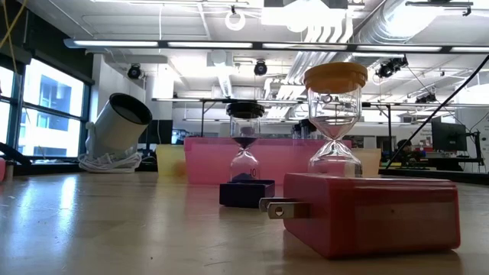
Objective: Pick & Place Office items
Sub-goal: Put the blue hourglass into the red bin
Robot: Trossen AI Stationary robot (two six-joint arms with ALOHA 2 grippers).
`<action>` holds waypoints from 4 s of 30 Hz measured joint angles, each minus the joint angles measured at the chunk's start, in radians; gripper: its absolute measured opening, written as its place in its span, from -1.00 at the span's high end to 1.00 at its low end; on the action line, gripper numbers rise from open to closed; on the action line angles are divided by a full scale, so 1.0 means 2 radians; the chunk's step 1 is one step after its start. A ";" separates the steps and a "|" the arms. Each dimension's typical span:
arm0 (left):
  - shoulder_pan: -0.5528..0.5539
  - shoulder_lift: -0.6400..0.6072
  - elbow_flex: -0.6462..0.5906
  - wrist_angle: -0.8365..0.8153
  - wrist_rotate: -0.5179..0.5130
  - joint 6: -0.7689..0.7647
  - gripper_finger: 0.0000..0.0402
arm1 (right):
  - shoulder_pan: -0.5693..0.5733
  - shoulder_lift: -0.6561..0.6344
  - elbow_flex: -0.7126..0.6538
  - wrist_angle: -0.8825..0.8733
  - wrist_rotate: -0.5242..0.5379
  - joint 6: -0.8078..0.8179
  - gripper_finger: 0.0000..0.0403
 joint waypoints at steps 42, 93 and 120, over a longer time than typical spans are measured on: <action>0.015 0.000 0.000 -0.005 -0.004 -0.030 0.19 | -0.001 0.000 0.000 -0.020 -0.015 -0.051 0.07; -0.006 -0.003 -0.001 -0.016 -0.042 -0.027 0.04 | 0.000 0.000 0.000 -0.031 -0.034 -0.063 0.06; -0.016 -0.004 -0.001 -0.017 -0.021 0.047 -0.68 | 0.000 0.000 0.000 -0.031 -0.033 -0.065 0.06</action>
